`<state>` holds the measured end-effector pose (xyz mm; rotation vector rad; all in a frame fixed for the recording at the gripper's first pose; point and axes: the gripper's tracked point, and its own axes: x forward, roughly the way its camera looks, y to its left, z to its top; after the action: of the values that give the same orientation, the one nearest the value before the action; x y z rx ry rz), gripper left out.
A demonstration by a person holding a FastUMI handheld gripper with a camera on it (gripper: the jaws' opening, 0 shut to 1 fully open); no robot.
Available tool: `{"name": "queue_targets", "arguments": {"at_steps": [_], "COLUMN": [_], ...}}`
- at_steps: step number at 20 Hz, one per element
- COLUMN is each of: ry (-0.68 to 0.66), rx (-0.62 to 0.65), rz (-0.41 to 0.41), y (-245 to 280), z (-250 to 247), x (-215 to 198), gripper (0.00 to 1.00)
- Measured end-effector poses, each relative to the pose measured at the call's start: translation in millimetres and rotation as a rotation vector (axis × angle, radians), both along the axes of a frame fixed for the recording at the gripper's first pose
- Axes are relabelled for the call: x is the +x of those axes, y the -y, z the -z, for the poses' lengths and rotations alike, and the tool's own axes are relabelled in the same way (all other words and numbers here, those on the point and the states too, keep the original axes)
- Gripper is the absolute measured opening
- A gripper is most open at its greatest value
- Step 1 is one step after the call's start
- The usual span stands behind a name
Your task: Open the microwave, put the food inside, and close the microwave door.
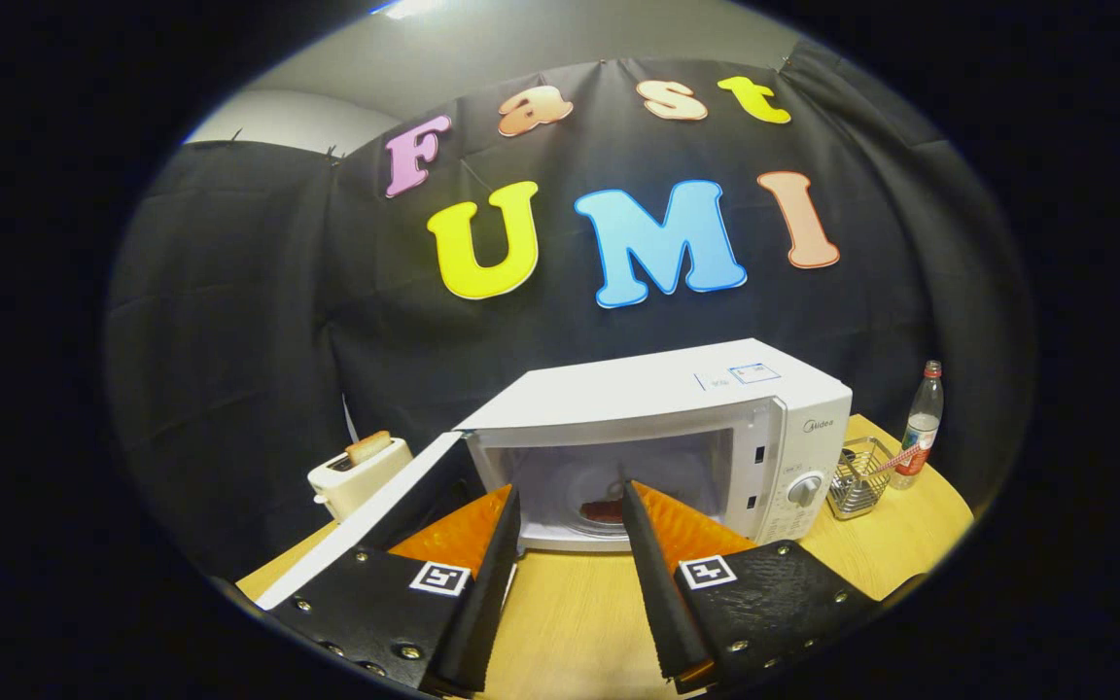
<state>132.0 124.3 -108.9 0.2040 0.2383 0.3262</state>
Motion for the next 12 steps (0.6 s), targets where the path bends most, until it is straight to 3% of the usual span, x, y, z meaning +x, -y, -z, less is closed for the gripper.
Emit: {"name": "queue_targets", "arguments": {"at_steps": [5, 12], "ry": [0.034, 0.079], "rx": [0.021, 0.043], "rz": [-0.042, -0.162], "y": [-23, -79], "z": [-24, -46], "x": [-43, -103], "gripper": [0.64, 0.64]}}
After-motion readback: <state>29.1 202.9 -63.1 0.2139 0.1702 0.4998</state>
